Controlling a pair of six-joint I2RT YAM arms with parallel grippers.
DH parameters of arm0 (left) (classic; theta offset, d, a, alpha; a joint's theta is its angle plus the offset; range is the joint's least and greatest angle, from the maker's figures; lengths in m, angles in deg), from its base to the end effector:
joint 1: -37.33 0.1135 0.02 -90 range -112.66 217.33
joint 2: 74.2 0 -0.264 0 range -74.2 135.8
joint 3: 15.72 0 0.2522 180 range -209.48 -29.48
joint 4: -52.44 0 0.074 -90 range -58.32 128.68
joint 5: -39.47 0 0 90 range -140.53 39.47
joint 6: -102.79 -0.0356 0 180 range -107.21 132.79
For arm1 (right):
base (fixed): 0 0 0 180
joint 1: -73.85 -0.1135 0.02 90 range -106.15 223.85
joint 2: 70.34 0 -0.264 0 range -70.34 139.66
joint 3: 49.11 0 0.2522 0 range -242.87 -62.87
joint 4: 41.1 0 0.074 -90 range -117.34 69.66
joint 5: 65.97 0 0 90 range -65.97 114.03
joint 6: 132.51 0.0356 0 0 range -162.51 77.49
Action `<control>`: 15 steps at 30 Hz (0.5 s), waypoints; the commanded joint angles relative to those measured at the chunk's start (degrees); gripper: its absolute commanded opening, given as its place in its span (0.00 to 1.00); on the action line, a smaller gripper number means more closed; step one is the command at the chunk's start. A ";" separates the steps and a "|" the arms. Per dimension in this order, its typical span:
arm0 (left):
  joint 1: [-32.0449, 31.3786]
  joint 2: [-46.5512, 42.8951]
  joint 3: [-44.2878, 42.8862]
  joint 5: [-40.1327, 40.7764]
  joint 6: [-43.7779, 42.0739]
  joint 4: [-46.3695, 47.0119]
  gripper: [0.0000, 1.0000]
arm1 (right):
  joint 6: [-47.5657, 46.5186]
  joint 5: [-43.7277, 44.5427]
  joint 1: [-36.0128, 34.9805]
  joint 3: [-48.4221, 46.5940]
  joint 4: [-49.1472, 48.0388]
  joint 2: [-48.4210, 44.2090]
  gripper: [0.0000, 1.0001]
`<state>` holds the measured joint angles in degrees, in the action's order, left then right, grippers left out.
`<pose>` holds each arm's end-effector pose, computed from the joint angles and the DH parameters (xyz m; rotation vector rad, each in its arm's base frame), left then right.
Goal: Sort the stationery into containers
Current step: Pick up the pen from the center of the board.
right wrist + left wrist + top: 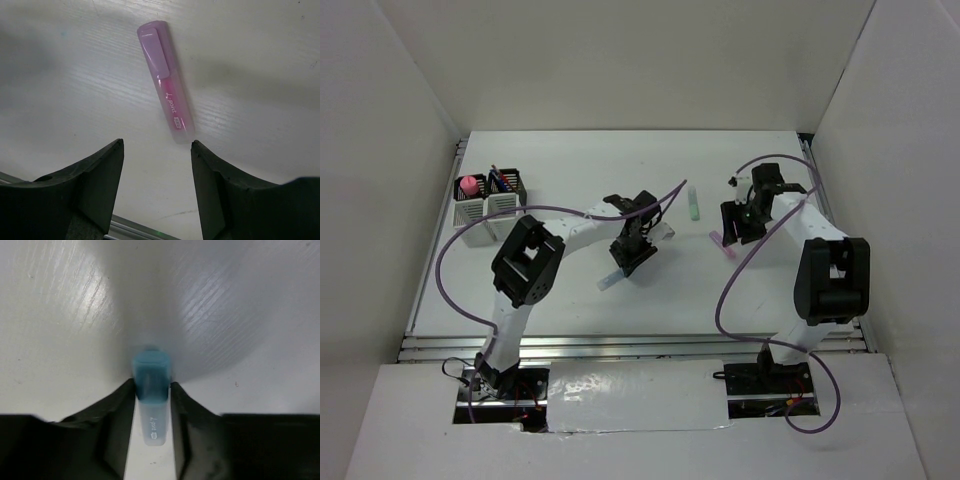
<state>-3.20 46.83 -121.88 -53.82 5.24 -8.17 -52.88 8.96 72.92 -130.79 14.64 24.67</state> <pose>0.3235 -0.2792 0.1690 1.1948 2.6524 -0.1853 0.3270 0.0146 0.2171 -0.3363 2.7199 0.3195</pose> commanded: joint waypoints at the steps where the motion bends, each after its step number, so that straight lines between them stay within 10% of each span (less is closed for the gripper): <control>1: -0.07 0.87 -2.52 -1.11 -1.50 -1.93 0.41 | -0.35 1.18 0.49 -1.95 -0.48 0.80 0.63; 6: 4.22 -6.04 -1.56 -3.81 -0.01 0.79 0.21 | -0.44 2.94 -0.91 -3.09 -0.84 4.75 0.66; 15: 28.80 -31.62 7.30 -24.72 10.71 17.37 0.19 | -4.56 8.47 -2.85 -5.03 -2.33 11.78 0.65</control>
<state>18.83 24.34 -116.92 -68.31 11.14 1.90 -54.87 14.79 70.45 -133.09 13.74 35.44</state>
